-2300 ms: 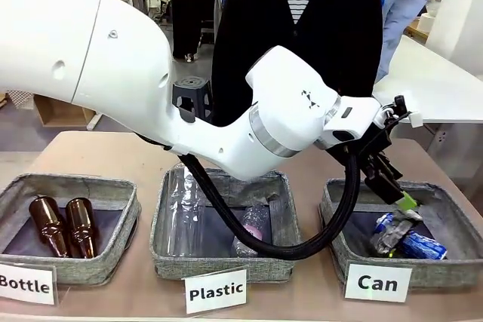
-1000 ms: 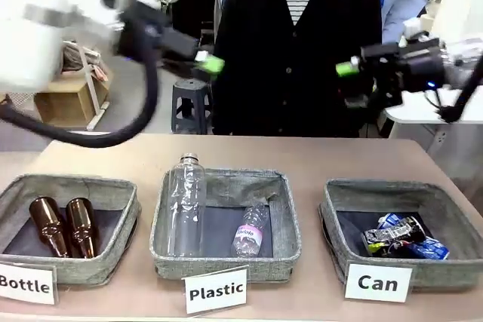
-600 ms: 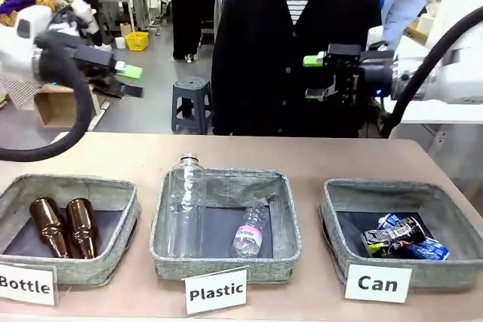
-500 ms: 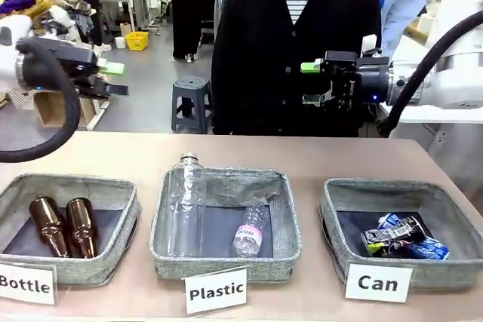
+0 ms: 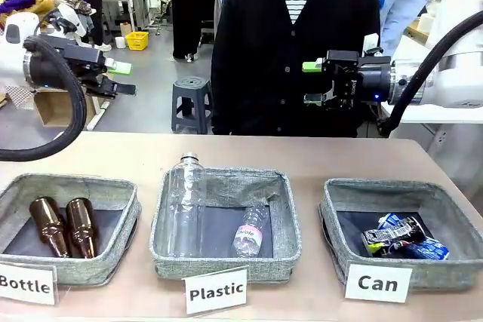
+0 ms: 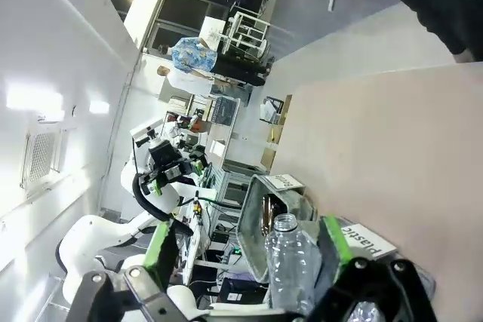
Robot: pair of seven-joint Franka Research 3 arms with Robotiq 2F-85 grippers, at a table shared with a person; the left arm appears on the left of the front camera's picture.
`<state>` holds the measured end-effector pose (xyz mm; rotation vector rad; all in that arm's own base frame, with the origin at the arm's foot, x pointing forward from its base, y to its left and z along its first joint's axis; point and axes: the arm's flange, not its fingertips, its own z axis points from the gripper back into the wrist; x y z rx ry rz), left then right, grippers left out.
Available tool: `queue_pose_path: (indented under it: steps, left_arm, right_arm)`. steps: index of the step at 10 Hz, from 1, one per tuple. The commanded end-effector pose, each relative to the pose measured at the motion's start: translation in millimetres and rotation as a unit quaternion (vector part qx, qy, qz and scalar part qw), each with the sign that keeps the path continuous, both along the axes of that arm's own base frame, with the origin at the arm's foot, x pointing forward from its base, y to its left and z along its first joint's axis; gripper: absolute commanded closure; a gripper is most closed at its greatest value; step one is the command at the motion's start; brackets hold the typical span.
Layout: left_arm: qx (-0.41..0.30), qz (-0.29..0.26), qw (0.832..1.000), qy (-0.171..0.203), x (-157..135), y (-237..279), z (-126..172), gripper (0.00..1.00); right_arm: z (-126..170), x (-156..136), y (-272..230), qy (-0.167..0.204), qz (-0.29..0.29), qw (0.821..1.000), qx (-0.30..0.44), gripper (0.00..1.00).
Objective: Sort the can waste into the basket.
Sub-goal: Pick up the can waste from the table and place it in the right Fabric basket.
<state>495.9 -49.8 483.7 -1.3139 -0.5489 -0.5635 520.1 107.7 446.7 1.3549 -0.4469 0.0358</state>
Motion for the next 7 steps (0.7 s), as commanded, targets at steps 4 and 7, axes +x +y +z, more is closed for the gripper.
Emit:
queue_pose_path:
  steps: [4,7]
  left_arm:
    - [0.007,0.004,1.0,0.005,-1.4,5.0,-0.6,0.11]
    - [0.007,0.004,1.0,0.005,-1.4,5.0,-0.6,0.11]
  right_arm:
    - [2.1,-1.7,2.8,-0.001,-0.005,1.0,0.003,0.0]
    - [2.1,-1.7,2.8,-0.001,-0.005,1.0,0.003,0.0]
